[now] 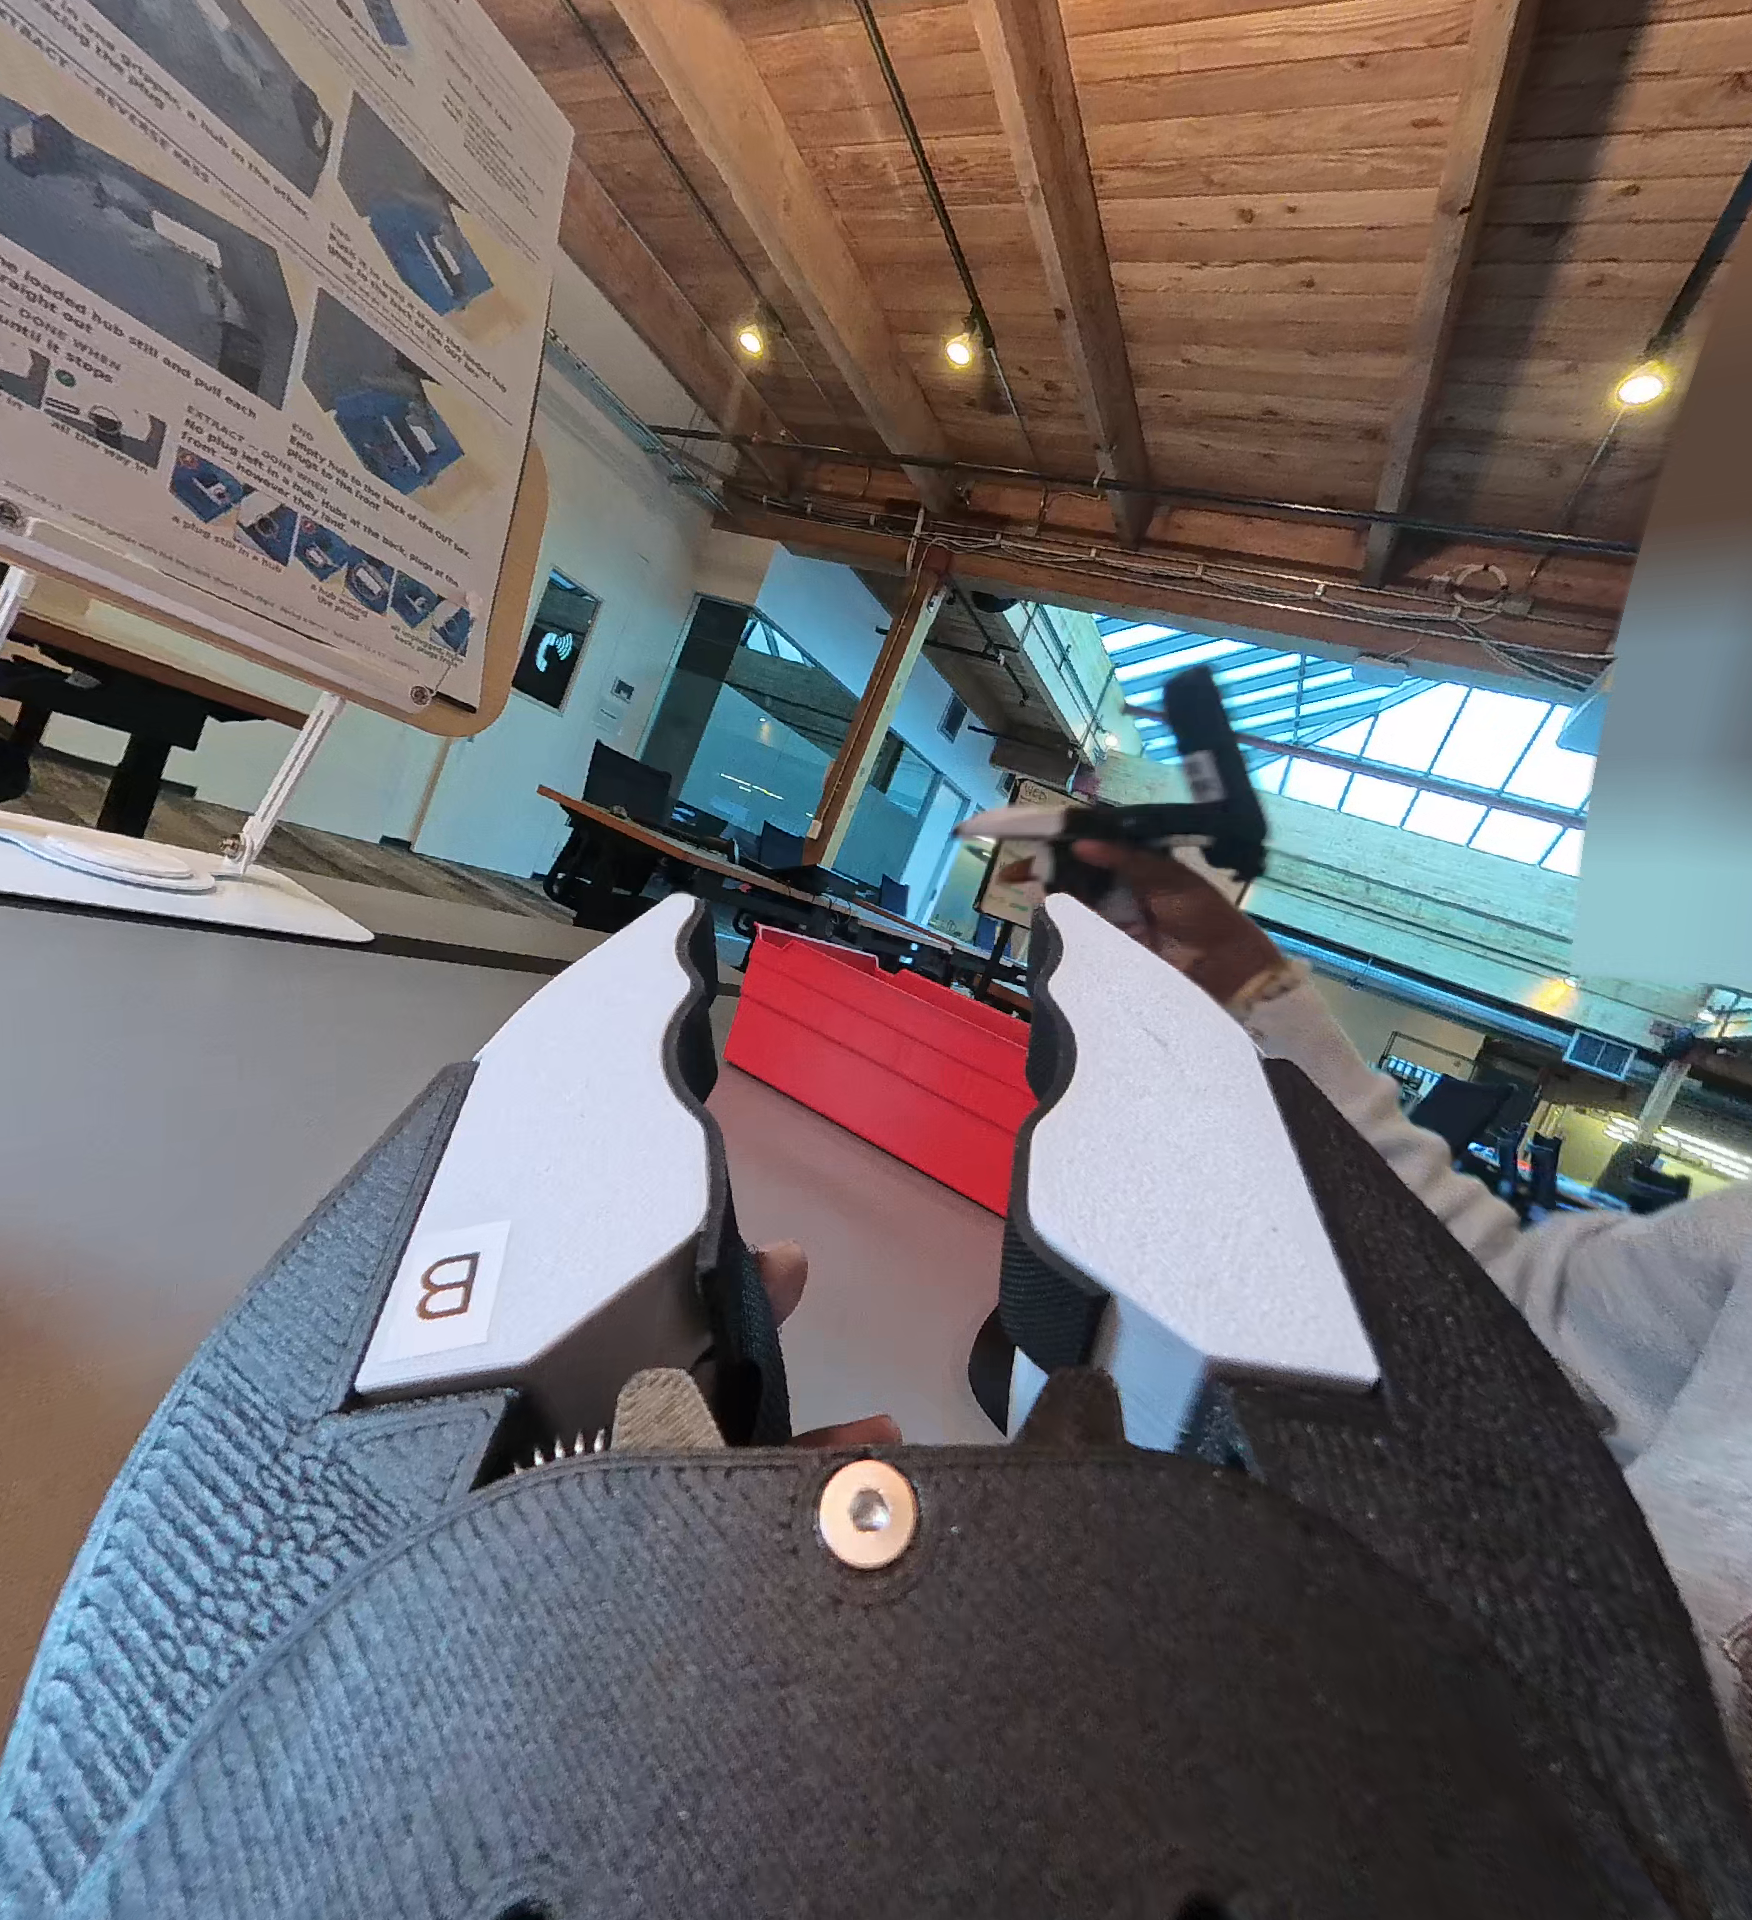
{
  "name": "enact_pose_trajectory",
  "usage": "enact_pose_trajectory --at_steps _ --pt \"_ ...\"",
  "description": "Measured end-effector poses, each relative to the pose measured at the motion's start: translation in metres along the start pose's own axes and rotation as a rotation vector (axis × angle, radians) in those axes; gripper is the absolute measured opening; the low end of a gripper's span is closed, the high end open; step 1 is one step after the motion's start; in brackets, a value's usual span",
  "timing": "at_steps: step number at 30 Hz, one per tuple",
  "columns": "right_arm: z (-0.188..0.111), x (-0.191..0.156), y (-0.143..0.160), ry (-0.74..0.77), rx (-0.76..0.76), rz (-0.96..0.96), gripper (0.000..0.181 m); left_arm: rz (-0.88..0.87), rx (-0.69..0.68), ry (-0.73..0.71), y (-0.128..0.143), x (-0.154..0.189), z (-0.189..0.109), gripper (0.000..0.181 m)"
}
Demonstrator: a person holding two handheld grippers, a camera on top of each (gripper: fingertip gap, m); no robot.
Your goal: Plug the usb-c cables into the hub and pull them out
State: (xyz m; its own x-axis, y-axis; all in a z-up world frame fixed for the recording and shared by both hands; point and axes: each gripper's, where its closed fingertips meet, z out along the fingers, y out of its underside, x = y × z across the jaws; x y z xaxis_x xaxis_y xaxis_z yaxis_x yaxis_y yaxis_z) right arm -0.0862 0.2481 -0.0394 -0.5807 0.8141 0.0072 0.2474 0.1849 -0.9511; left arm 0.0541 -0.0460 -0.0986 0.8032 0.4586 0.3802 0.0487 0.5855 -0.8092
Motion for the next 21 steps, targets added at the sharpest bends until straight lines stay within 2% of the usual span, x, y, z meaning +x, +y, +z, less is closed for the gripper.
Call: enact_pose_trajectory --at_steps 2,4,7,9,11,13,16,18,21 --pt "-0.027 -0.062 -0.025 -0.14 0.282 0.016 0.061 0.017 0.006 0.002 -0.001 0.002 0.0 0.057" --pt "-0.051 -0.104 -0.032 -0.203 0.537 0.064 0.077 0.06 0.026 0.0 -0.005 0.006 -0.002 0.057" --pt "-0.068 -0.123 -0.019 -0.154 0.843 0.11 0.112 0.164 0.094 -0.013 -0.019 0.018 -0.004 0.051" --pt "-0.059 -0.12 -0.002 -0.102 0.92 0.124 0.124 0.171 0.078 0.001 -0.033 0.031 -0.004 0.037" --pt "-0.036 -0.13 0.01 -0.176 0.891 0.132 0.144 0.19 -0.004 -0.031 -0.053 0.034 -0.006 0.033" --pt "-0.022 -0.143 0.014 -0.24 0.828 0.132 0.145 0.28 -0.108 -0.072 -0.079 0.032 -0.014 0.035" --pt "-0.033 -0.144 0.007 -0.168 0.9 0.026 0.145 0.511 -0.383 -0.126 -0.107 0.013 -0.037 0.048" --pt "-0.044 -0.136 0.004 -0.12 0.952 0.034 0.144 0.578 -0.621 -0.235 -0.122 -0.024 -0.056 0.06" --pt "-0.055 -0.127 0.0 -0.155 1.023 0.14 0.136 0.661 -1.029 -0.432 -0.136 -0.094 -0.092 0.069"
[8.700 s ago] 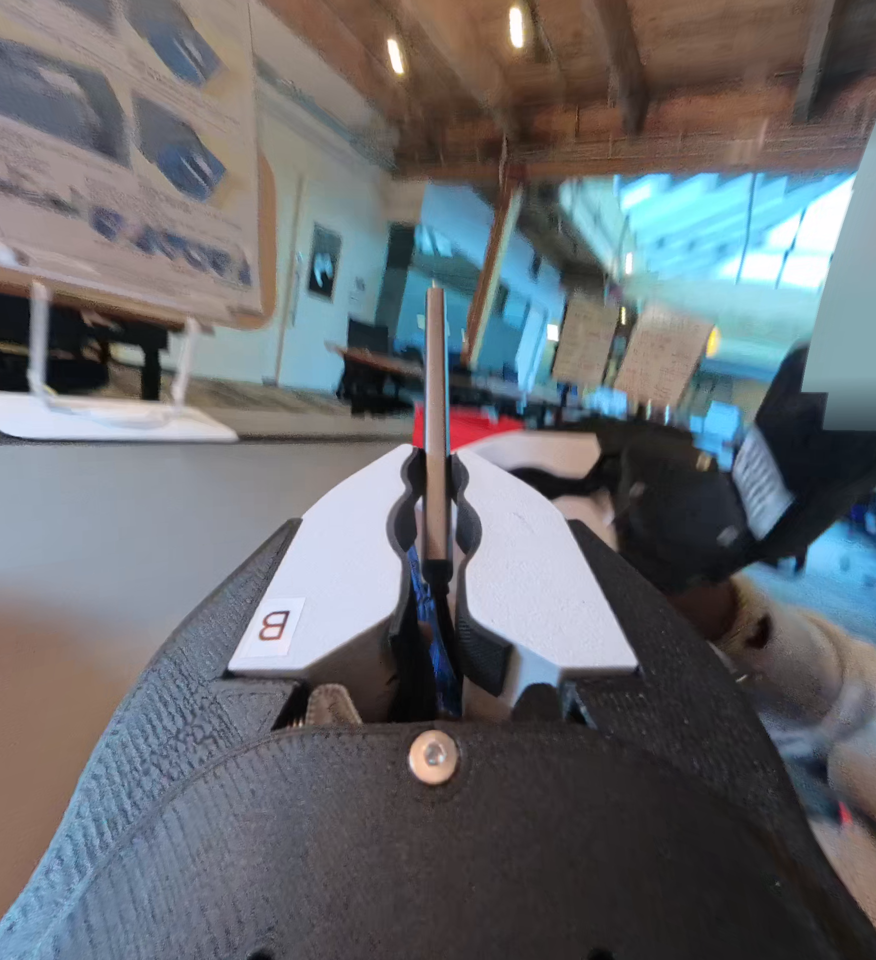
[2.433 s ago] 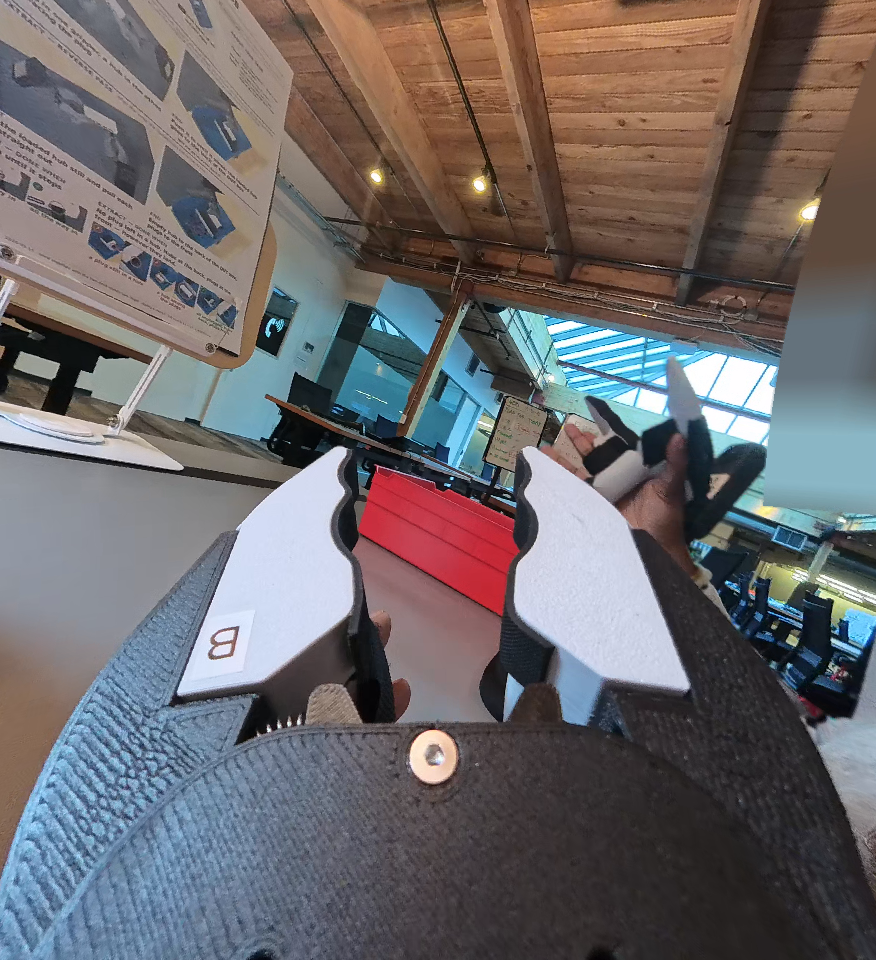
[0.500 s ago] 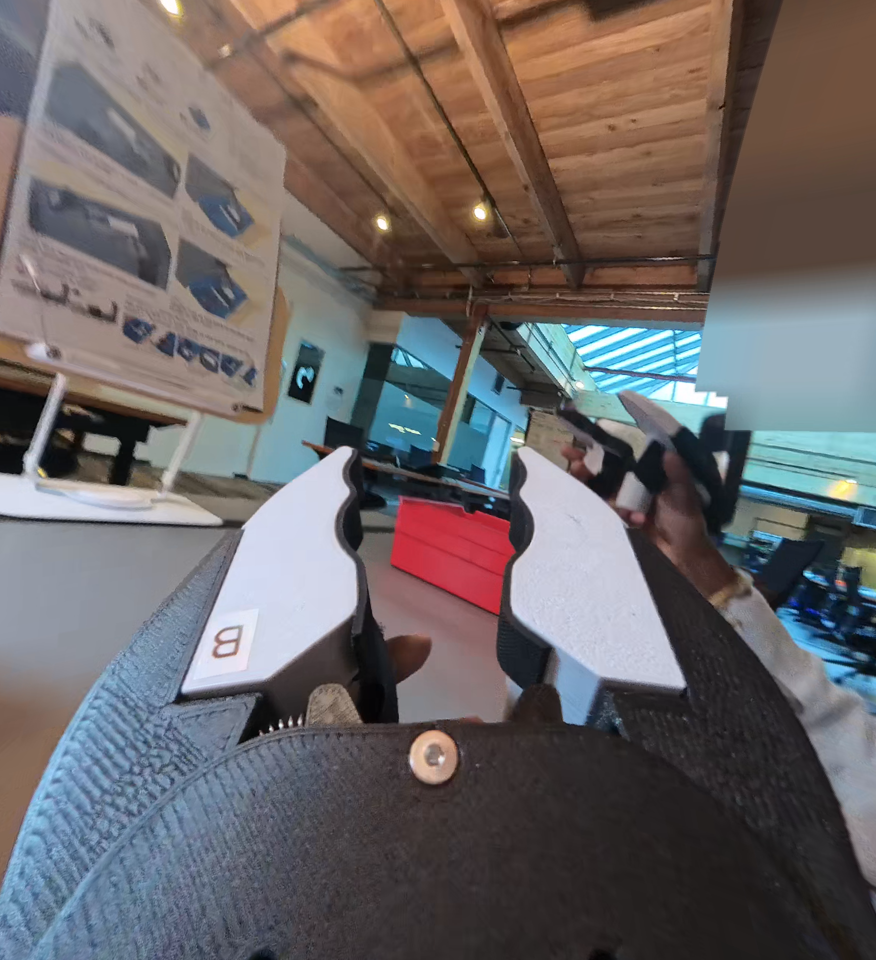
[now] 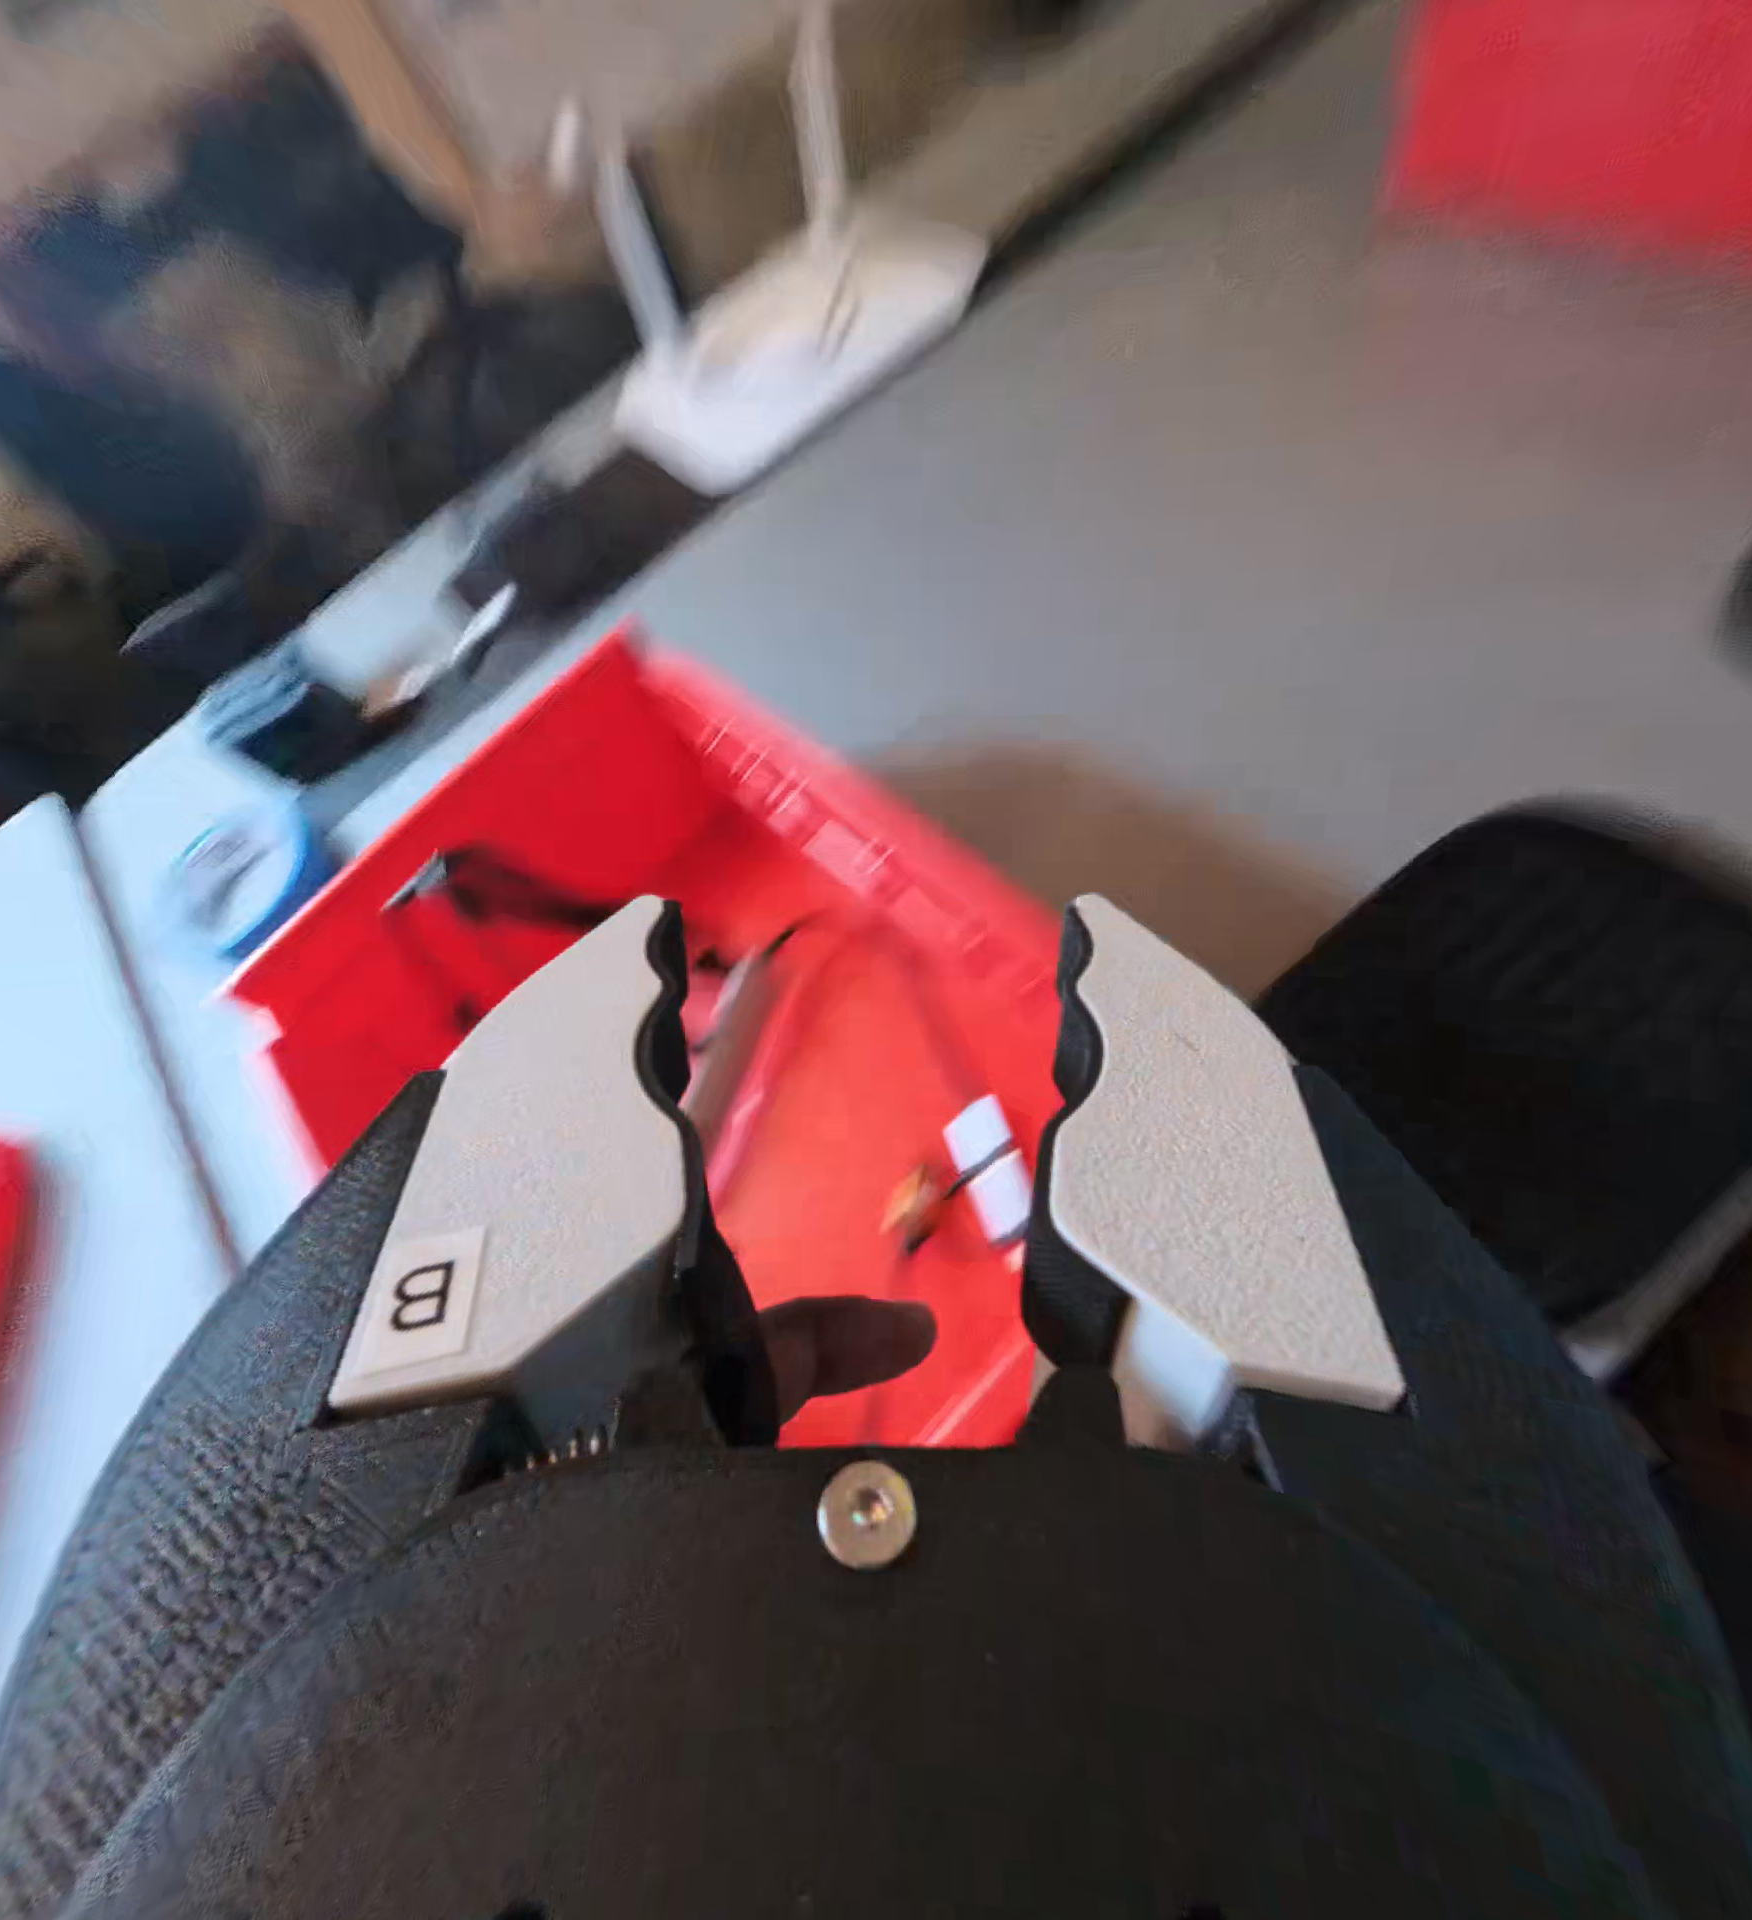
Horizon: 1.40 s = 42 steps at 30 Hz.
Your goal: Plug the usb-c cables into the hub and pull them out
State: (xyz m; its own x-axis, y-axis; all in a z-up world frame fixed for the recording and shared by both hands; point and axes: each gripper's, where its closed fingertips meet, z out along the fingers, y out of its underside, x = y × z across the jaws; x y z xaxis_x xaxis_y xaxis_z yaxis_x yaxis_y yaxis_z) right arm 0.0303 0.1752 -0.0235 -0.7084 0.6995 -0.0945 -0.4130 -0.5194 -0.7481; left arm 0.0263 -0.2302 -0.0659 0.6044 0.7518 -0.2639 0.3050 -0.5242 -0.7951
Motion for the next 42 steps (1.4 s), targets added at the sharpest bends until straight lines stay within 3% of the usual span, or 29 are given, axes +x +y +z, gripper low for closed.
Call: enact_pose_trajectory --at_steps 1,3,6,11,15,17,19,21,24,30,37,42 --pt "-0.001 0.003 -0.002 0.004 0.02 0.044 0.136 0.055 -0.155 -0.045 0.022 -0.02 0.009 0.072" --pt "-0.003 0.011 -0.006 0.036 0.051 0.092 0.135 0.058 -0.38 0.006 0.061 -0.037 0.027 0.075" --pt "-0.005 0.017 -0.009 0.055 0.069 0.092 0.131 0.016 -0.539 0.129 0.098 -0.042 0.054 0.075" --pt "-0.006 0.02 -0.008 0.065 0.066 0.095 0.128 -0.002 -0.677 0.208 0.136 -0.059 0.091 0.069" --pt "-0.007 0.024 -0.009 0.08 0.074 0.108 0.124 0.02 -0.822 0.216 0.164 -0.066 0.102 0.064" --pt "-0.008 0.026 -0.01 0.083 0.081 0.12 0.121 0.028 -0.83 0.222 0.17 -0.064 0.107 0.052" --pt "-0.009 0.028 -0.01 0.091 0.086 0.129 0.12 0.053 -0.829 0.213 0.171 -0.062 0.11 0.025" --pt "-0.01 0.031 -0.01 0.104 0.088 0.136 0.118 0.098 -0.816 0.178 0.167 -0.065 0.106 0.024" --pt "-0.011 0.034 -0.011 0.117 0.097 0.156 0.116 0.129 -0.737 0.105 0.142 -0.072 0.095 0.023" --pt "-0.012 0.035 -0.012 0.125 0.106 0.161 0.113 0.28 -0.545 -0.145 0.062 -0.094 0.055 0.023" --pt "-0.013 0.038 -0.011 0.14 0.105 0.167 0.109 0.622 -0.323 -0.57 -0.064 -0.109 -0.001 0.023" --pt "-0.013 0.041 -0.007 0.145 0.085 0.183 0.105 0.822 -0.146 -0.784 -0.151 -0.087 -0.024 0.022"
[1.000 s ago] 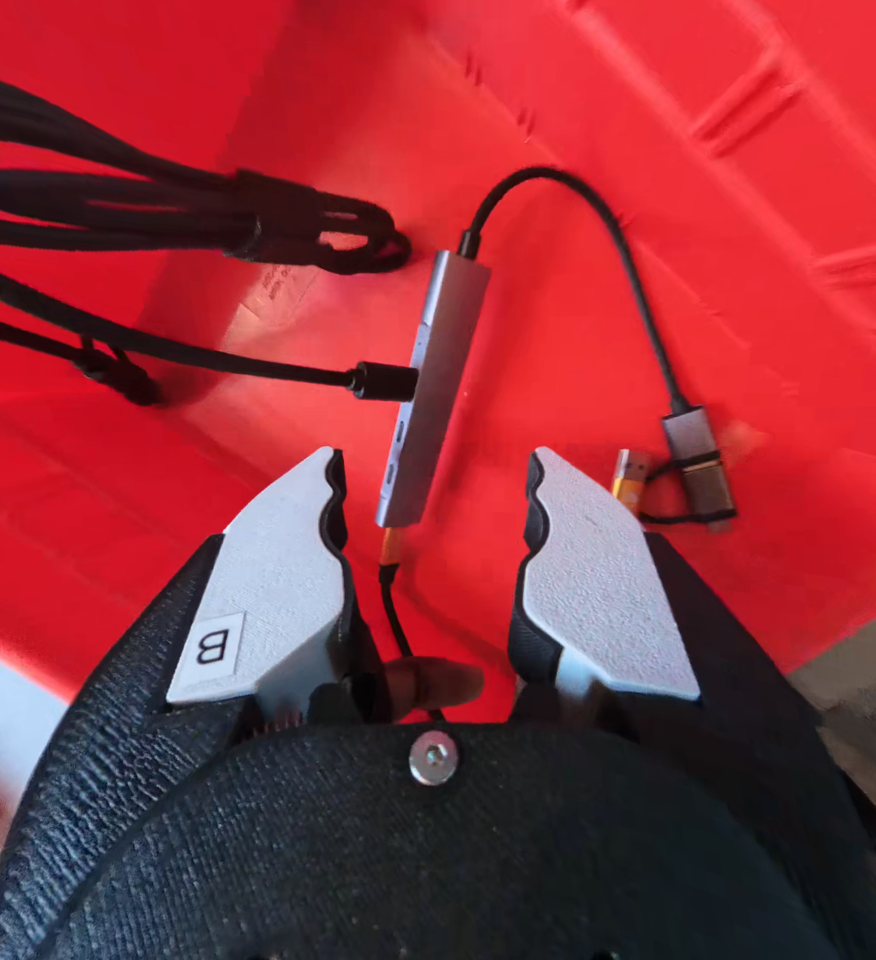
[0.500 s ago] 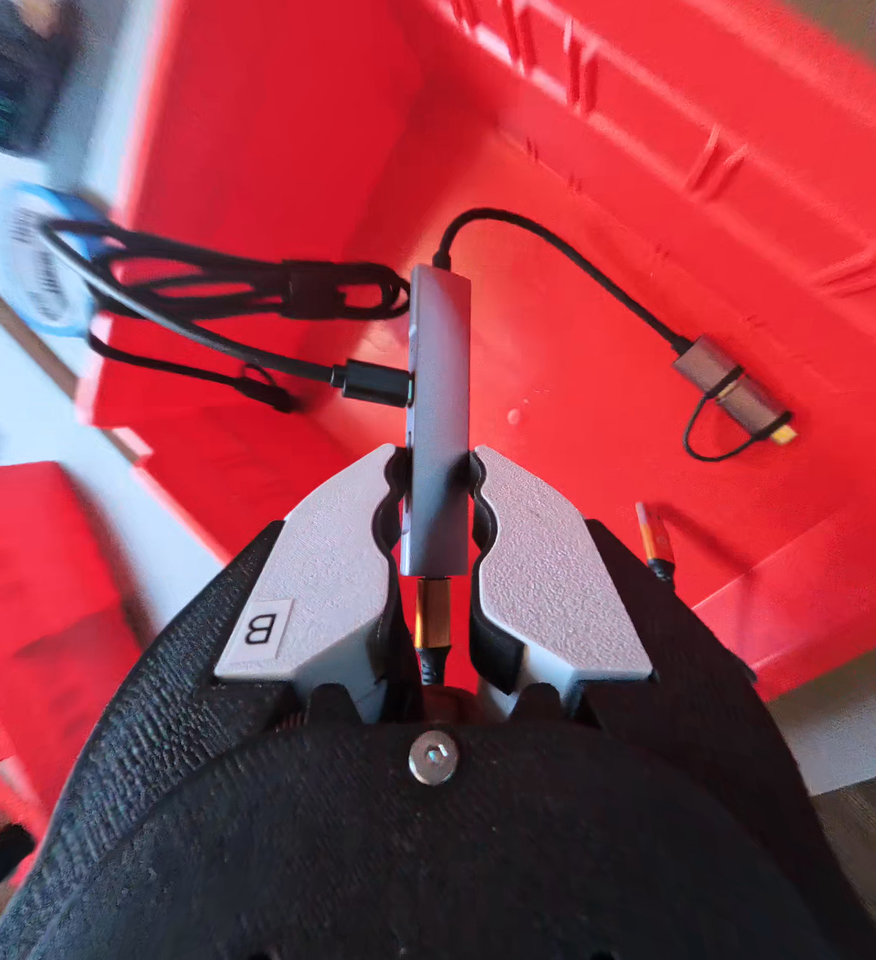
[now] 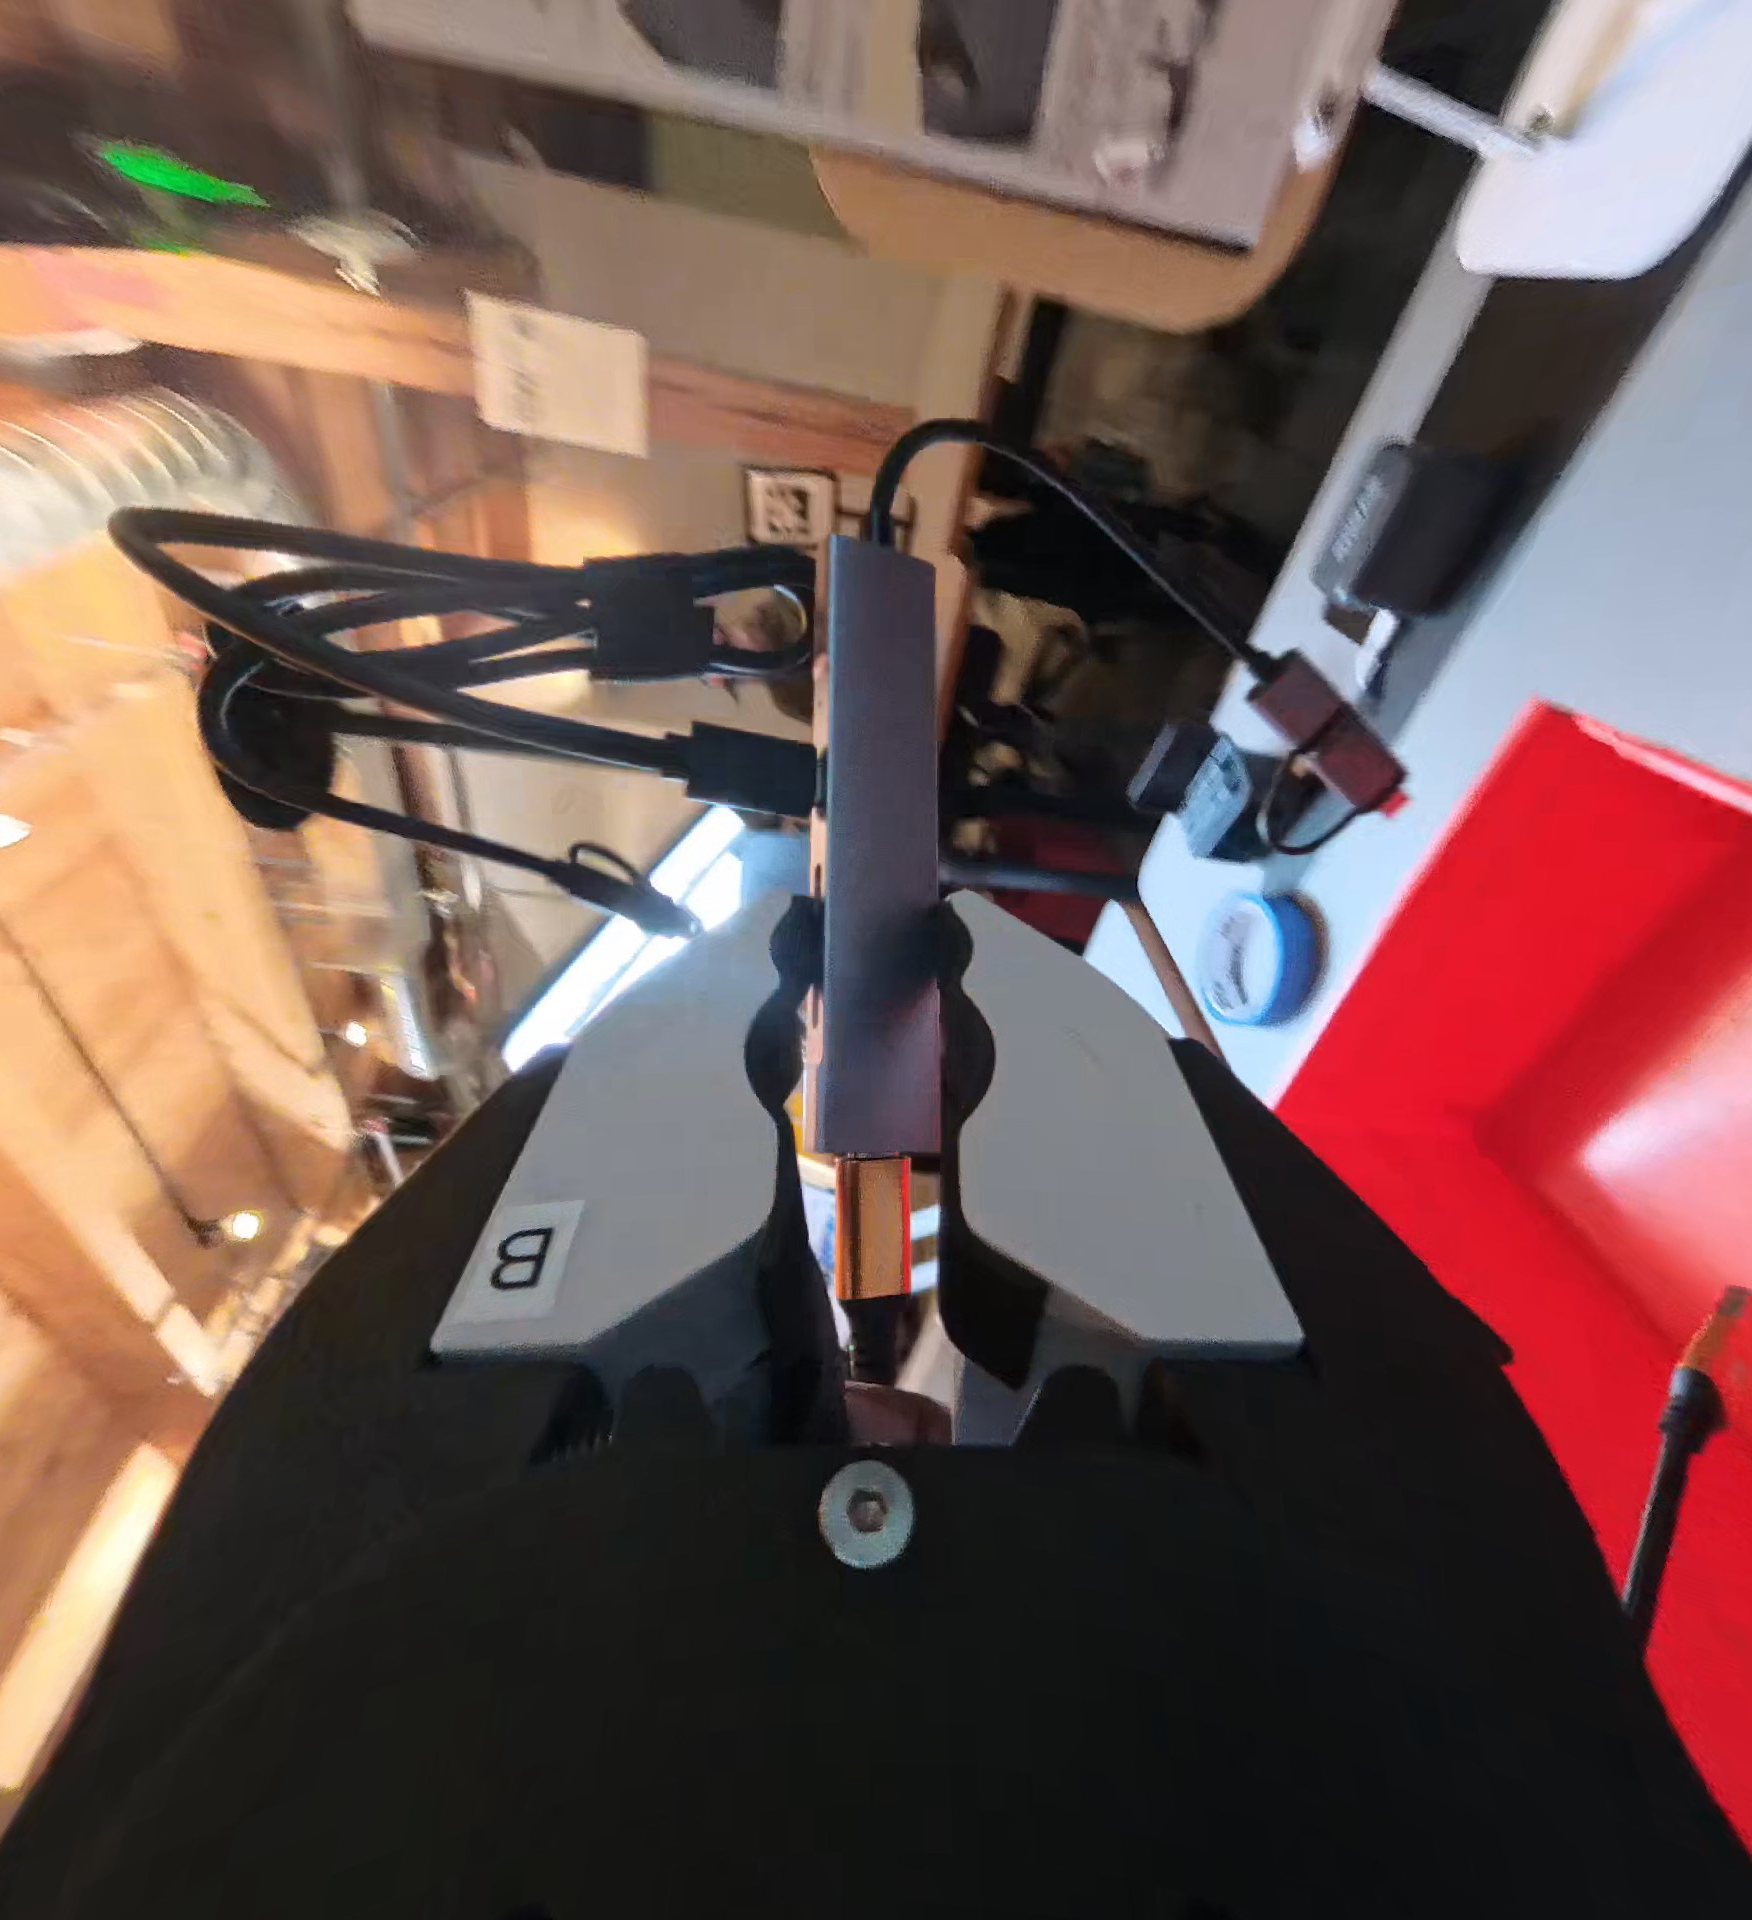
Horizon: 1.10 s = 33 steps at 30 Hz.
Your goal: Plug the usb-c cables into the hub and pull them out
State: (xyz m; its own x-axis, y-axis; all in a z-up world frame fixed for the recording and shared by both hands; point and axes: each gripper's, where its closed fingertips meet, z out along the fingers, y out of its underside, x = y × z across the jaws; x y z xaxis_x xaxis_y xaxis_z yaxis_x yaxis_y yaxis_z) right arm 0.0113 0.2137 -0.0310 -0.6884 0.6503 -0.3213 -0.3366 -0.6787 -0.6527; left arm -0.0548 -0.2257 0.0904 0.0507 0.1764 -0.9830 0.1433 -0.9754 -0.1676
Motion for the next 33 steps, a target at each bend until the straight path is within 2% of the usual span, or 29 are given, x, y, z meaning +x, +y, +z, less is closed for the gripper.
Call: enact_pose_trajectory --at_steps 3,6,10,14,17,21,23,25,28,31,33 --pt "0.0 -0.003 0.006 -0.027 -0.036 0.012 0.096 0.002 0.115 -0.03 -0.05 -0.001 -0.013 0.022" --pt "0.001 -0.012 0.014 -0.081 -0.079 0.034 0.084 -0.029 0.22 0.045 -0.102 0.029 -0.028 0.022" --pt "-0.001 -0.02 0.025 -0.109 -0.159 -0.035 0.06 -0.067 0.325 0.156 -0.163 0.095 -0.047 0.022" --pt "-0.001 -0.018 0.041 -0.057 -0.273 -0.208 0.035 -0.086 0.381 0.27 -0.205 0.167 -0.063 0.022" --pt "0.001 -0.035 0.058 -0.086 -0.388 -0.283 0.021 -0.077 0.389 0.336 -0.221 0.212 -0.07 0.023" --pt "0.007 -0.069 0.097 -0.167 -0.598 -0.204 0.03 -0.041 0.398 0.324 -0.231 0.245 -0.075 0.023" --pt "0.009 -0.073 0.115 -0.171 -0.676 -0.253 0.037 -0.033 0.405 0.296 -0.235 0.249 -0.079 0.022" --pt "0.012 -0.076 0.123 -0.174 -0.694 -0.312 0.035 0.004 0.402 0.278 -0.237 0.255 -0.083 0.023" --pt "0.012 -0.069 0.132 -0.12 -0.741 -0.428 0.012 0.018 0.412 0.298 -0.24 0.268 -0.089 0.023" --pt "0.007 -0.066 0.135 -0.154 -0.763 -0.535 0.011 -0.092 0.47 0.391 -0.244 0.277 -0.096 0.024" --pt "0.007 -0.064 0.127 -0.19 -0.719 -0.512 0.011 -0.326 0.585 0.562 -0.252 0.269 -0.116 0.026"
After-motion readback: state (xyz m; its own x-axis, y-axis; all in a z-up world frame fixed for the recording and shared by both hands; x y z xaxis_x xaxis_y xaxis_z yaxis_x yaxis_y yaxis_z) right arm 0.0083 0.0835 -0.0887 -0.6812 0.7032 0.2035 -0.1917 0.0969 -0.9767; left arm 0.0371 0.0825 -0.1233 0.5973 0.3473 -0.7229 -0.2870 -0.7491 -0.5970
